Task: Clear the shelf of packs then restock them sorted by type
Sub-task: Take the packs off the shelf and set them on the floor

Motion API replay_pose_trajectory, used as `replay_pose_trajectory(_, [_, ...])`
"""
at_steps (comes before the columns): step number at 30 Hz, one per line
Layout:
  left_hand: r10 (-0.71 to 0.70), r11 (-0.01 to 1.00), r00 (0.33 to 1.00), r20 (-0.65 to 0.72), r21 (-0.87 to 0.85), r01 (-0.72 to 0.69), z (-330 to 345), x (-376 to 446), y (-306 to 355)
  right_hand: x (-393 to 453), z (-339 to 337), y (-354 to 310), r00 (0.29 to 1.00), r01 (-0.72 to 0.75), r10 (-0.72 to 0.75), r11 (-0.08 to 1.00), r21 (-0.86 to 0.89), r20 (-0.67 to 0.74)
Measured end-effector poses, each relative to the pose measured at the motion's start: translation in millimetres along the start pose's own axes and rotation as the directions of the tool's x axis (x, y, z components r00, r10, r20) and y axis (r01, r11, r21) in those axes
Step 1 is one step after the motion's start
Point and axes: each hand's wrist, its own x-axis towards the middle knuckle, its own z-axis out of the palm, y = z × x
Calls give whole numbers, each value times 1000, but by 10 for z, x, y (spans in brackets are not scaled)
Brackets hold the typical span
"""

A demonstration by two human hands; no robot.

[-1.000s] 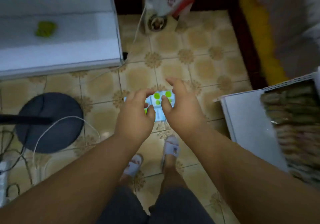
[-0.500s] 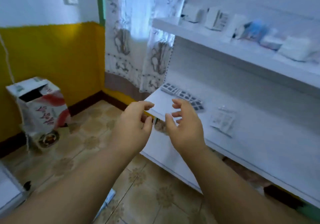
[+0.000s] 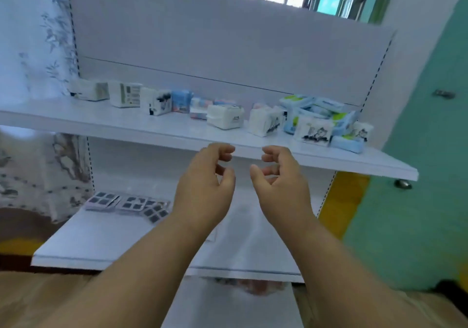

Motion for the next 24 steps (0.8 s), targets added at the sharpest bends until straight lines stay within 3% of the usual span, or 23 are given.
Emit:
replay_pose_trajectory(8, [138, 990, 975, 174, -49, -131, 763, 984, 163, 806, -195, 336, 975, -130, 115, 989, -71, -189])
replay_pose_trajectory(16, [147, 984, 946, 290, -141, -110, 1749, 1640, 320, 1384, -605, 1045, 946, -199, 157, 972, -125, -284])
replay_pose_trajectory(21, [-41, 983, 958, 285, -161, 90, 2382, 2159, 436, 2155, -869, 1526, 966, -186, 151, 969, -161, -208])
replay_pose_trajectory(24, [-218, 920, 949, 228, -276, 278, 2706, 2513, 466, 2763, -970, 1777, 976, -198, 169, 953, -230, -139])
